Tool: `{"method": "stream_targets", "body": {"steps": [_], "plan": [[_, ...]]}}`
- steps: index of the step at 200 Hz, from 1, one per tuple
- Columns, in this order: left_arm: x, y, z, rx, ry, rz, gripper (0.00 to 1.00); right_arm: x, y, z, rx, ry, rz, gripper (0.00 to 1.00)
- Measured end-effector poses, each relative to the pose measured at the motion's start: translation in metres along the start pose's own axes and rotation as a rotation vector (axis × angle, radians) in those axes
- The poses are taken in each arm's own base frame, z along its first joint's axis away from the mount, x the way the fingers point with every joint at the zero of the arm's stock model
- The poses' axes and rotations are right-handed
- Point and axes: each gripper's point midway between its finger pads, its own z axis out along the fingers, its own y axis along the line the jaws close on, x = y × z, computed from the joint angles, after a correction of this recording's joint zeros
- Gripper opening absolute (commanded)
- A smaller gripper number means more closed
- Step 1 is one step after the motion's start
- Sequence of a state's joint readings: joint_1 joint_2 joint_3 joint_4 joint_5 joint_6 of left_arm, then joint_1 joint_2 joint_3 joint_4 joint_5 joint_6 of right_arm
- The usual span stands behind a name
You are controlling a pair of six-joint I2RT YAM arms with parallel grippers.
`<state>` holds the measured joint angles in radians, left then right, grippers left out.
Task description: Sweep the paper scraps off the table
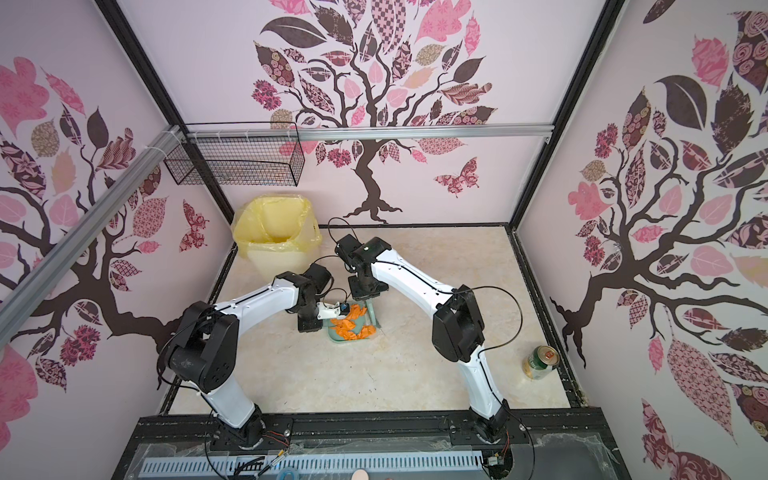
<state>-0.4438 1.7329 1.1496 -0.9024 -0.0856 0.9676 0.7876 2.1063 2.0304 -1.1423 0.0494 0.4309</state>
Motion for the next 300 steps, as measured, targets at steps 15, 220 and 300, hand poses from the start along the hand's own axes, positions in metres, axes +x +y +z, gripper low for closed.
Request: {"method": "stream_targets", "body": {"steps": [15,220,300], "plan": [[-0.001,0.001,0.0,0.0,0.0,0.0,0.0,0.003,0.009,-0.003,-0.05,0.005,0.006,0.0],[0.008,0.002,-0.046,-0.004,-0.133,-0.079,0.0,0.026,-0.089,-0.093,0.106,-0.099,0.141,0.0],[0.029,-0.014,-0.124,-0.082,-0.176,-0.047,0.0,0.092,-0.133,-0.074,0.162,-0.046,0.187,0.0]]}}
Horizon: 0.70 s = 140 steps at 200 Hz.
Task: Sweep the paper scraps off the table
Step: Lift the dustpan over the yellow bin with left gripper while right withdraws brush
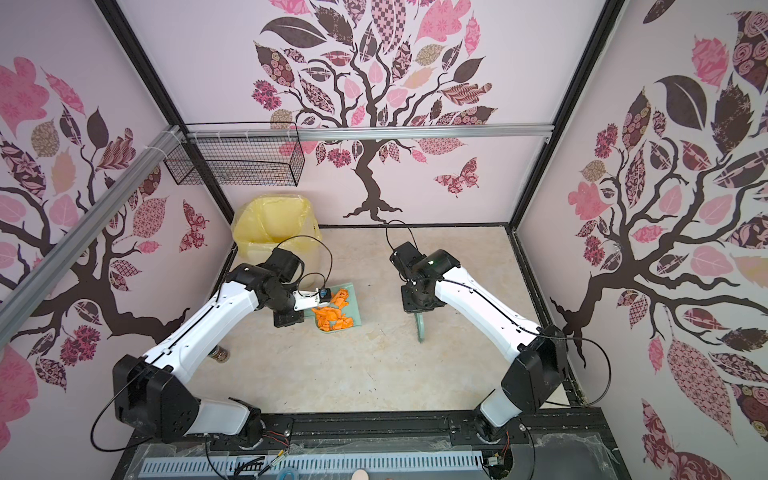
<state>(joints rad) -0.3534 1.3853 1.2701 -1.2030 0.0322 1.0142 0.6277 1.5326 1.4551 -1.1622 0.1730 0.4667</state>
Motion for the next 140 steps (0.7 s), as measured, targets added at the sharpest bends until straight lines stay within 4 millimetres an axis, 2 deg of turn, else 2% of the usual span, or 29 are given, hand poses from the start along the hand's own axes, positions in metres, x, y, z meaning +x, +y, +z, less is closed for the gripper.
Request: {"method": "stream_targets", "body": {"steps": [34,70,102,140], "plan": [[0.012,0.0,-0.035,-0.016,0.003,0.0,0.0,-0.003,-0.002,-0.002,-0.008,-0.029,0.017,0.0],[0.026,0.016,-0.077,-0.037,-0.005,-0.036,0.0,-0.008,0.0,-0.004,-0.02,-0.052,0.021,0.0],[0.037,0.046,-0.112,-0.075,-0.021,-0.071,0.0,-0.009,0.001,-0.004,-0.023,-0.058,0.022,0.0],[0.047,0.1,-0.143,-0.187,-0.042,-0.088,0.0,-0.012,0.002,-0.002,-0.031,-0.07,0.024,0.0]]}}
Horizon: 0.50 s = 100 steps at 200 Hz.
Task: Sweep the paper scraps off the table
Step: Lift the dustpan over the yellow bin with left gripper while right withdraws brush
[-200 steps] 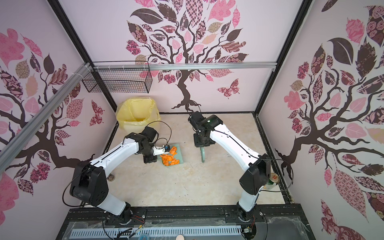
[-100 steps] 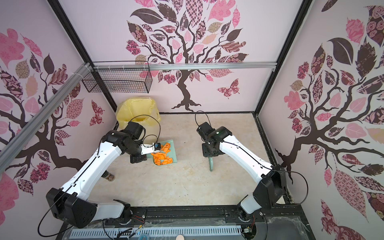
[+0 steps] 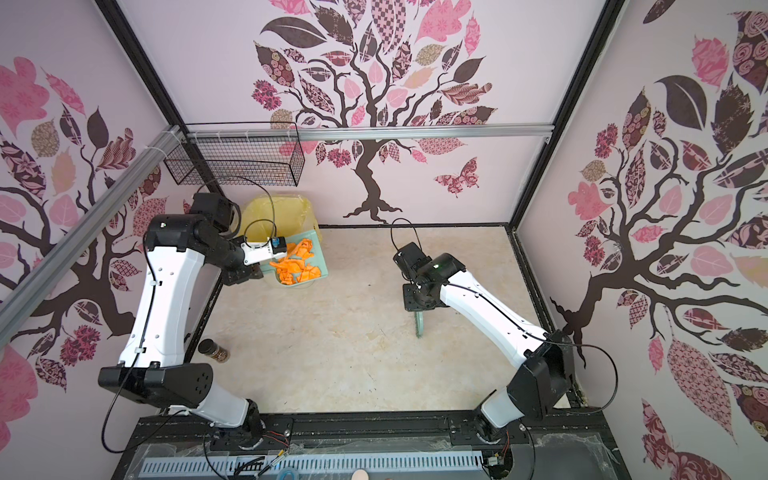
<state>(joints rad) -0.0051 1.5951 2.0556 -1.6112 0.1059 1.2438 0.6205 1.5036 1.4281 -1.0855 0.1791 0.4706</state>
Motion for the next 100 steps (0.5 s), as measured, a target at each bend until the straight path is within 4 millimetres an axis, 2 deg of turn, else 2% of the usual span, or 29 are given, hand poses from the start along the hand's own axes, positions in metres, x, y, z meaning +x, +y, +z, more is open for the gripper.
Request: {"method": "stream_targets", "body": {"steps": [51,100], "plan": [[0.018,0.029,0.005,-0.016,0.042,0.011,0.0,0.005,0.0,0.007,0.001,0.014,-0.004,0.0],[0.045,0.069,0.016,-0.047,0.056,-0.061,0.0,0.005,0.003,0.01,-0.013,0.014,-0.003,0.0]]}}
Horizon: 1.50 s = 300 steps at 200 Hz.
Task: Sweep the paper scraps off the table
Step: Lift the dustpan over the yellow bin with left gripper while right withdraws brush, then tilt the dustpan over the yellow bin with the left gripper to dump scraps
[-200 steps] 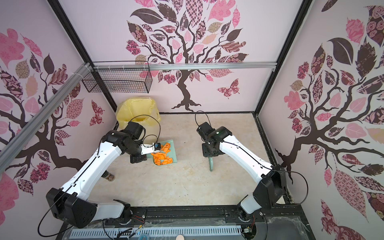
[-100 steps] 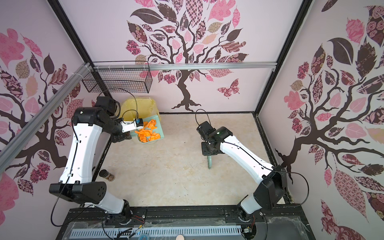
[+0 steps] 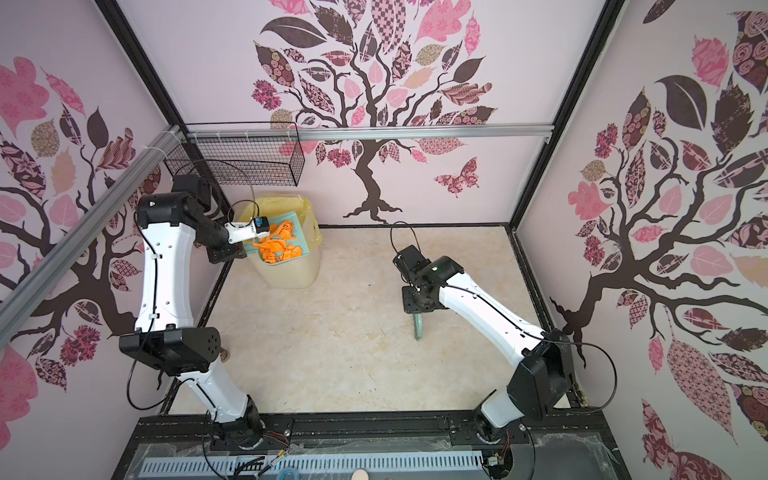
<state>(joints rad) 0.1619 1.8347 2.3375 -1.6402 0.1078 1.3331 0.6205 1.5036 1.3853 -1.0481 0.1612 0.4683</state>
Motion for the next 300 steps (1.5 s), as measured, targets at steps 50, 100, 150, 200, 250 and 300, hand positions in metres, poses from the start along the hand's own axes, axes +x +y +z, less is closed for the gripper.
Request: {"method": "stream_targets", "body": {"steps": [50,100,150,200,250,300], "plan": [[0.016,0.036,0.016,-0.037,0.015,-0.039,0.0,0.007,0.0,0.009,-0.001,0.02,0.0,0.0],[0.014,0.059,0.011,-0.113,0.015,-0.013,0.0,0.017,0.001,0.02,-0.014,0.052,0.001,0.0],[0.027,0.078,0.019,-0.152,0.071,-0.004,0.0,0.016,0.006,0.02,-0.038,0.048,0.004,0.0],[0.045,0.09,0.043,-0.142,0.184,0.052,0.0,0.019,0.008,0.026,-0.052,0.054,0.005,0.0],[0.037,0.098,0.039,-0.186,0.297,0.19,0.0,0.024,0.009,0.028,-0.069,0.062,0.01,0.0],[0.012,0.133,0.026,-0.342,0.432,0.384,0.0,0.026,0.01,0.028,-0.08,0.057,0.011,0.0]]}}
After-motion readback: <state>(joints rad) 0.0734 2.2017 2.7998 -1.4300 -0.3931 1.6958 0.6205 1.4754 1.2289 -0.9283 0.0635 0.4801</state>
